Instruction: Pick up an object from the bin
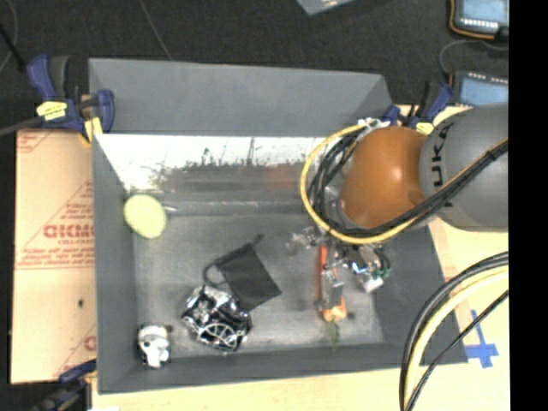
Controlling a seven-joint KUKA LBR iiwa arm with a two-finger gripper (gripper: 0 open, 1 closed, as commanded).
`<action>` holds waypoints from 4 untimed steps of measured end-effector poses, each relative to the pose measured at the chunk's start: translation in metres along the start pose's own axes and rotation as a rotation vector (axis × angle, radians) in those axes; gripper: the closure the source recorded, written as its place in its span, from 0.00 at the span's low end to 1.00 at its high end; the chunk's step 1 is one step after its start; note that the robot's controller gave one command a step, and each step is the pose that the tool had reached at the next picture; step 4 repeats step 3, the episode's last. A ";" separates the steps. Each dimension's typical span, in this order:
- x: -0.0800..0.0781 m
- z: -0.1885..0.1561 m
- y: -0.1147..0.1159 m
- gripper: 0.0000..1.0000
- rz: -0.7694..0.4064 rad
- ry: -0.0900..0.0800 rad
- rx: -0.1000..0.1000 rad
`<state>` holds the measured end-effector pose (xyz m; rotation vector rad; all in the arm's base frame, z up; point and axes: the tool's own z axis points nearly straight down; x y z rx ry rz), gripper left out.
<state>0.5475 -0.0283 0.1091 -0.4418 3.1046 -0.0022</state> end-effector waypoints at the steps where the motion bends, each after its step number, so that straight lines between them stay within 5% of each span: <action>1: -0.008 0.013 0.040 0.00 -0.058 -0.002 0.003; 2: -0.023 0.038 0.085 1.00 -0.139 -0.002 0.000; 4: -0.023 0.038 0.085 1.00 -0.139 -0.002 0.000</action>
Offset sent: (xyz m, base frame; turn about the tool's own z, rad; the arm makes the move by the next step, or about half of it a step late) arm -0.0024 0.0879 -0.0391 -0.1365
